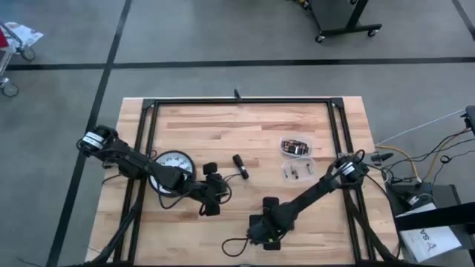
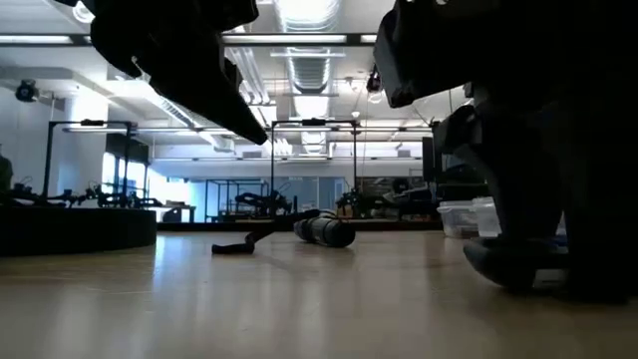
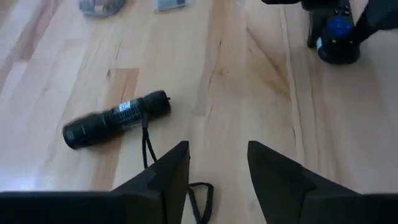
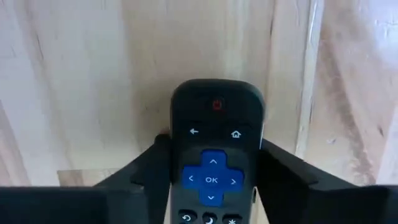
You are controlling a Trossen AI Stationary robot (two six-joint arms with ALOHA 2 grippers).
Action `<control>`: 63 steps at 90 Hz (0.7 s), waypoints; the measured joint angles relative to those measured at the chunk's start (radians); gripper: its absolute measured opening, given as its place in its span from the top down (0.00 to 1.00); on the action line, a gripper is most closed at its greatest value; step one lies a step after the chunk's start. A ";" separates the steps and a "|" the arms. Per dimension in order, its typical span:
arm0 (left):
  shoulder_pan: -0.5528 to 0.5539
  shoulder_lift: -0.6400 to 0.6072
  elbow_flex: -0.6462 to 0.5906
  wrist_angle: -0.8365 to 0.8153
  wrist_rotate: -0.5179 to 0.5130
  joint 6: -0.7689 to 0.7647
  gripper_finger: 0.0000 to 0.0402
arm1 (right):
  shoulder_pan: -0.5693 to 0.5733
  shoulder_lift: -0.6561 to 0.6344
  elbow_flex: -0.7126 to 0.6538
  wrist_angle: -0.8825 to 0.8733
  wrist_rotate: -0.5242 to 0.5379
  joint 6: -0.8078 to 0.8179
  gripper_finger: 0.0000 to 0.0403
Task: Insert battery
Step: Remove the black cover of the remote’s battery compartment
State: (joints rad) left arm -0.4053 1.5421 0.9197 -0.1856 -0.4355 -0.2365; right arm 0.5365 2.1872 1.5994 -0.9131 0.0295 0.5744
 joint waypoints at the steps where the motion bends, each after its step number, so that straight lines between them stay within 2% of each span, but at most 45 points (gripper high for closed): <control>1: 0.000 0.000 0.000 0.006 -0.001 0.009 0.65 | 0.000 0.000 0.000 0.000 0.000 0.003 0.60; 11: -0.004 0.000 -0.034 0.149 0.001 0.097 0.66 | 0.000 -0.007 0.001 0.004 0.000 0.044 0.60; 20: -0.023 0.000 -0.119 0.326 0.009 0.178 0.67 | 0.000 -0.028 0.012 -0.002 0.014 0.072 0.60; 39: -0.043 0.005 -0.360 0.873 0.120 0.232 0.70 | 0.007 -0.153 0.042 0.020 0.236 0.114 0.60; 48: -0.046 0.022 -0.440 1.104 0.143 0.246 0.71 | 0.003 -0.194 0.059 0.017 0.305 0.117 0.60; 63: -0.045 0.087 -0.466 1.285 0.169 0.298 0.69 | -0.007 -0.250 0.117 0.043 0.414 0.101 0.60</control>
State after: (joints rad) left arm -0.4506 1.6289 0.4542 1.0993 -0.2664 0.0612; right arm 0.5294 1.9368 1.7164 -0.8699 0.4430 0.6759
